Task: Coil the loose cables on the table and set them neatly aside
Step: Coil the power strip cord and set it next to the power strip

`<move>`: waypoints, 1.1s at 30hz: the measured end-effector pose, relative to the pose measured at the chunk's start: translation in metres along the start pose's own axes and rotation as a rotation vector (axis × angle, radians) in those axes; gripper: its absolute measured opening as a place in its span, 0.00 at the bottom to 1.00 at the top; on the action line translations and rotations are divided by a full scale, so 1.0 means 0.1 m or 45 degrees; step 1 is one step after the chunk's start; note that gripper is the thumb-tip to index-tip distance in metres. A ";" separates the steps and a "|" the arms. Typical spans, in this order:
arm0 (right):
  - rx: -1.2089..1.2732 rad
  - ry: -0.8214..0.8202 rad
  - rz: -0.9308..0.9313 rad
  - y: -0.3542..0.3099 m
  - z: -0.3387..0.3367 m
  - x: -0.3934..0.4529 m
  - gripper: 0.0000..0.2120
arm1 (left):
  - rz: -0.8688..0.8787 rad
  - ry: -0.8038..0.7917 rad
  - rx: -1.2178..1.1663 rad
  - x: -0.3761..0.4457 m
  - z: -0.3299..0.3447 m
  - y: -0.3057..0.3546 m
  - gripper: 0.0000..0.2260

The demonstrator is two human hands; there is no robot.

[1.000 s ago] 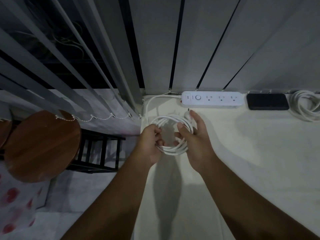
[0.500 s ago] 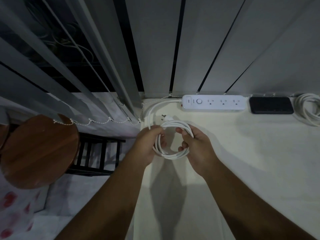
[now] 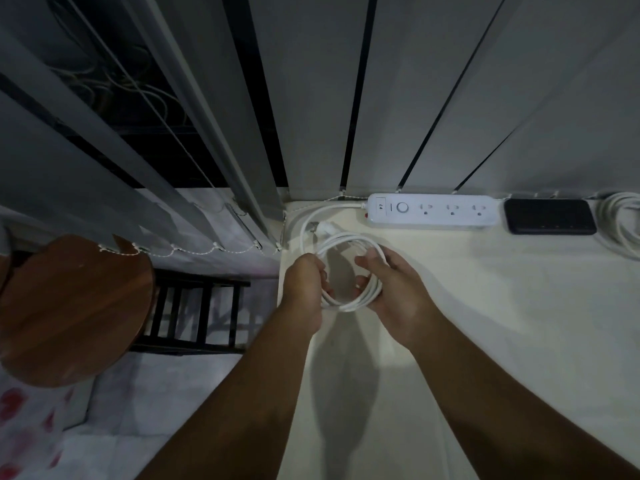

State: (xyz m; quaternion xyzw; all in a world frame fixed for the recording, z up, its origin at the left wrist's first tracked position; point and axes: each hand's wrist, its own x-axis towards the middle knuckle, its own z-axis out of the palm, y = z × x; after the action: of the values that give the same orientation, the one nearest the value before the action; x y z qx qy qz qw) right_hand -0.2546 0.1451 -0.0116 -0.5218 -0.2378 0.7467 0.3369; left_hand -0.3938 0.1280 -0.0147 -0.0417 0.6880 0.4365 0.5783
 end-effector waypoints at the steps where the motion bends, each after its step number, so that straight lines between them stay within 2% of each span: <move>1: -0.006 0.068 -0.054 0.01 0.00 0.01 0.10 | 0.002 -0.006 -0.003 0.01 0.02 -0.01 0.14; 5: -0.177 0.230 -0.141 0.01 0.04 0.14 0.10 | 0.043 -0.066 0.212 0.00 0.03 -0.03 0.06; 11: -0.280 0.344 -0.182 -0.09 0.06 0.36 0.12 | 0.214 -0.044 0.745 0.01 0.10 0.02 0.19; 13: -0.426 0.347 -0.205 -0.13 0.06 0.42 0.12 | 0.349 0.011 0.788 0.04 0.06 0.06 0.28; 15: -0.565 0.315 -0.282 -0.15 0.07 0.45 0.11 | 0.581 0.074 0.881 0.07 0.00 0.07 0.36; 18: -0.801 0.310 -0.429 -0.20 0.07 0.45 0.10 | 0.887 0.010 1.175 0.09 -0.04 0.02 0.33; 22: -1.170 0.352 -0.572 -0.16 0.06 0.46 0.16 | 0.998 -0.061 1.025 0.08 -0.06 -0.07 0.27; 24: -1.172 0.381 -0.593 -0.10 0.07 0.42 0.18 | 1.067 0.015 0.981 0.07 -0.07 -0.11 0.25; 28: -0.905 0.414 -0.653 0.02 0.09 0.34 0.17 | 1.050 0.192 0.932 0.09 -0.05 -0.15 0.22; 30: -1.012 0.472 -0.756 0.08 0.06 0.32 0.15 | 1.043 0.227 0.901 0.09 -0.05 -0.15 0.21; 33: -1.261 0.521 -0.885 0.19 0.00 0.31 0.17 | 1.191 0.255 1.019 0.07 -0.09 -0.21 0.22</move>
State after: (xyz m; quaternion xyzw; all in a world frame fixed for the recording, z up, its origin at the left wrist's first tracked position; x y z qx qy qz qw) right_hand -0.2667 0.1553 -0.0441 -0.6404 -0.6409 0.2807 0.3169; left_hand -0.3908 0.1124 -0.0322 0.4431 0.7946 0.3459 0.2293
